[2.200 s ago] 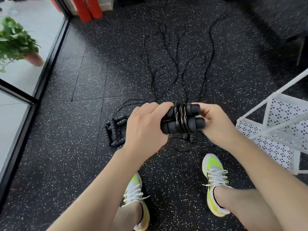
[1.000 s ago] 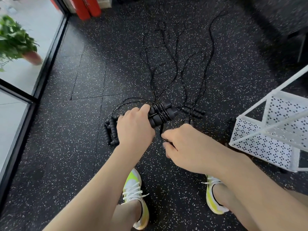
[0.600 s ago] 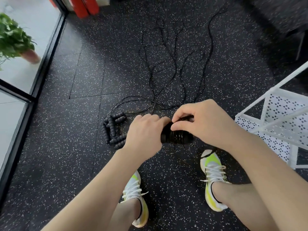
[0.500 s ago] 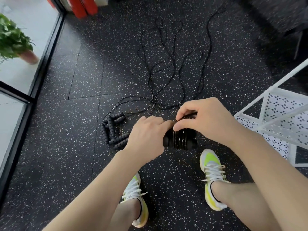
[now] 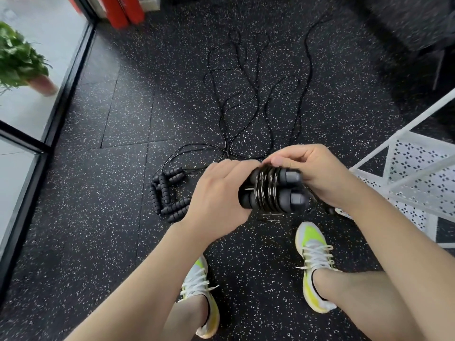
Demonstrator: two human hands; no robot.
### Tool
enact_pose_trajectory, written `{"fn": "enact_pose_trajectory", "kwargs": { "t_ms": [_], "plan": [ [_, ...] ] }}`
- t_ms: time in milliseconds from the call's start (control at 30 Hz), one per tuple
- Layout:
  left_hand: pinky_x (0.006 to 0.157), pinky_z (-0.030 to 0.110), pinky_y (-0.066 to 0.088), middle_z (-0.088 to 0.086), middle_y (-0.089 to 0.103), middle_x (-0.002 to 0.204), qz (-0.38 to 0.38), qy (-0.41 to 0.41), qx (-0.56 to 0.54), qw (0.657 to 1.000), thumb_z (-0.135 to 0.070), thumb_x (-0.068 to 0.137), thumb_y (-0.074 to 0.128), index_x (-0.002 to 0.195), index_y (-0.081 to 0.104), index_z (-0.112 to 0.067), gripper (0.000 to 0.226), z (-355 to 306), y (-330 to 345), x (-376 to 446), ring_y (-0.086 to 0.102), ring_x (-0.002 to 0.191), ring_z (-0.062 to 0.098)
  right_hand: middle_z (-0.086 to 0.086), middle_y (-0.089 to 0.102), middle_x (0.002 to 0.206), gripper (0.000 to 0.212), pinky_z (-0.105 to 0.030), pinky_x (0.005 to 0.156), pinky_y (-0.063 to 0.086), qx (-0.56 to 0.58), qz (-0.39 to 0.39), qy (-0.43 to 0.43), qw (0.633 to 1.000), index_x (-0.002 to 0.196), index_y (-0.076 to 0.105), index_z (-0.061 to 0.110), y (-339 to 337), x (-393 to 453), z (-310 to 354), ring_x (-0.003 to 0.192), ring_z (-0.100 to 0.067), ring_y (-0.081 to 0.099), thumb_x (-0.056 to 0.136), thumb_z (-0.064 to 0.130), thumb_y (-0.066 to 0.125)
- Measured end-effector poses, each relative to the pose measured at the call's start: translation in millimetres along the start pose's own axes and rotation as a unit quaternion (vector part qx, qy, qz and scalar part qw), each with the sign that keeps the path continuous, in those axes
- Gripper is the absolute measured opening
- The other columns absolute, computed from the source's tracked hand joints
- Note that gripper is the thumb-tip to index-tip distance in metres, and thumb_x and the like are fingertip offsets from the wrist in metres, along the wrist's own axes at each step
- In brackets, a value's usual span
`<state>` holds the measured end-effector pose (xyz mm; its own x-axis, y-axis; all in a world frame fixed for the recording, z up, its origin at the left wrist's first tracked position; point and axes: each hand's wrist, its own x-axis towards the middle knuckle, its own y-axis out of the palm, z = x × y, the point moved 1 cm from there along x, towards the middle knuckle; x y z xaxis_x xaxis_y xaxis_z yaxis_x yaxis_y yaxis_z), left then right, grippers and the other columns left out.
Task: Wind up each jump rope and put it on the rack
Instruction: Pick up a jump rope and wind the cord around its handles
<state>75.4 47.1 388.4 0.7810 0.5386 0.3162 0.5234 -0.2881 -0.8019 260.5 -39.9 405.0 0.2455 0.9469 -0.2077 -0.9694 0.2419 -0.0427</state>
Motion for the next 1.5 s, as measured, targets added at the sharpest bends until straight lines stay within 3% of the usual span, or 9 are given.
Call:
{"fn": "enact_pose_trajectory", "kwargs": {
  "t_ms": [67, 167, 567, 733, 867, 1033, 1200, 1367, 1500],
  "plan": [
    [0.085, 0.031, 0.042, -0.006, 0.070, 0.104, -0.022, -0.057, -0.016, 0.998, -0.010, 0.068, 0.073, 0.119, 0.063, -0.022, 0.053, -2.3, -3.6, 2.0, 0.056, 0.097, 0.016, 0.001, 0.078, 0.086, 0.012, -0.022, 0.074, 0.055, 0.066, -0.029, -0.010, 0.997, 0.085, 0.079, 0.015, 12.5, 0.9, -1.6, 0.081, -0.009, 0.071, 0.079, 0.005, 0.076],
    [0.083, 0.029, 0.039, -0.010, 0.069, 0.106, -0.019, -0.147, -0.005, 0.989, -0.014, 0.073, 0.074, 0.123, 0.058, -0.028, 0.054, -2.9, -6.3, 9.2, 0.059, 0.099, 0.019, 0.005, 0.067, 0.058, 0.035, -0.017, 0.052, 0.046, -0.011, -0.075, 0.010, 0.997, 0.070, 0.067, 0.014, 31.3, -1.9, -6.9, 0.052, -0.003, 0.056, 0.091, -0.010, 0.052],
    [0.074, 0.037, 0.035, 0.002, 0.064, 0.100, 0.027, -0.244, 0.156, 0.957, -0.016, 0.083, 0.062, 0.096, 0.046, -0.019, 0.021, 15.8, 0.0, 17.8, 0.060, 0.093, 0.031, 0.007, 0.051, 0.054, 0.027, -0.018, 0.043, 0.031, -0.283, -0.029, 0.056, 0.957, 0.077, 0.056, 0.016, 74.5, -10.1, -17.2, 0.040, -0.004, 0.043, 0.102, 0.028, 0.053],
    [0.078, 0.039, 0.036, 0.002, 0.063, 0.104, 0.051, -0.229, 0.198, 0.952, -0.024, 0.084, 0.067, 0.096, 0.038, -0.021, 0.032, 15.3, 3.8, 15.7, 0.059, 0.099, 0.030, 0.001, 0.054, 0.060, 0.027, -0.019, 0.045, 0.038, -0.354, -0.012, 0.070, 0.932, 0.075, 0.049, 0.011, 74.7, -19.8, -2.2, 0.043, -0.005, 0.047, 0.098, 0.025, 0.052],
    [0.076, 0.038, 0.031, 0.001, 0.063, 0.107, 0.068, -0.234, 0.254, 0.936, -0.028, 0.084, 0.071, 0.095, 0.034, -0.022, 0.039, 24.5, 8.5, 14.4, 0.060, 0.101, 0.029, -0.005, 0.063, 0.074, 0.029, -0.041, 0.059, 0.054, -0.394, 0.031, 0.064, 0.916, 0.079, 0.056, 0.013, 81.0, -29.2, 8.1, 0.057, -0.022, 0.062, 0.100, 0.033, 0.049],
    [0.076, 0.038, 0.031, 0.001, 0.062, 0.108, 0.081, -0.195, 0.266, 0.941, -0.025, 0.085, 0.066, 0.095, 0.031, -0.023, 0.036, 28.8, 11.0, 11.4, 0.059, 0.102, 0.030, 0.001, 0.064, 0.072, 0.021, -0.031, 0.052, 0.044, -0.413, 0.010, 0.000, 0.911, 0.089, 0.063, 0.018, 77.3, -32.4, 19.6, 0.054, -0.013, 0.053, 0.101, 0.031, 0.052],
    [0.070, 0.036, 0.028, -0.001, 0.061, 0.092, 0.086, -0.097, 0.233, 0.964, -0.021, 0.078, 0.070, 0.094, 0.044, -0.022, 0.031, 29.0, 14.3, 2.8, 0.058, 0.088, 0.029, 0.015, 0.069, 0.084, 0.015, -0.035, 0.073, 0.054, -0.432, -0.020, -0.054, 0.900, 0.099, 0.070, 0.031, 56.5, -25.1, 25.1, 0.076, -0.004, 0.062, 0.101, 0.035, 0.055],
    [0.065, 0.035, 0.034, -0.004, 0.062, 0.082, 0.079, -0.007, 0.215, 0.973, -0.016, 0.068, 0.075, 0.101, 0.063, -0.020, 0.036, 27.1, 22.9, -3.0, 0.060, 0.077, 0.027, 0.018, 0.068, 0.074, 0.014, -0.029, 0.067, 0.051, -0.362, -0.057, -0.037, 0.930, 0.086, 0.072, 0.037, 29.8, -15.2, 19.8, 0.068, -0.001, 0.062, 0.083, 0.049, 0.075],
    [0.067, 0.038, 0.042, -0.004, 0.062, 0.083, 0.099, 0.028, 0.197, 0.975, -0.013, 0.070, 0.071, 0.103, 0.064, -0.019, 0.034, 20.3, 25.2, -4.4, 0.059, 0.078, 0.027, 0.024, 0.066, 0.076, 0.014, -0.012, 0.063, 0.043, -0.312, -0.056, -0.022, 0.948, 0.078, 0.074, 0.033, 17.9, -11.7, 17.8, 0.072, 0.003, 0.060, 0.074, 0.041, 0.085]
  ]
}}
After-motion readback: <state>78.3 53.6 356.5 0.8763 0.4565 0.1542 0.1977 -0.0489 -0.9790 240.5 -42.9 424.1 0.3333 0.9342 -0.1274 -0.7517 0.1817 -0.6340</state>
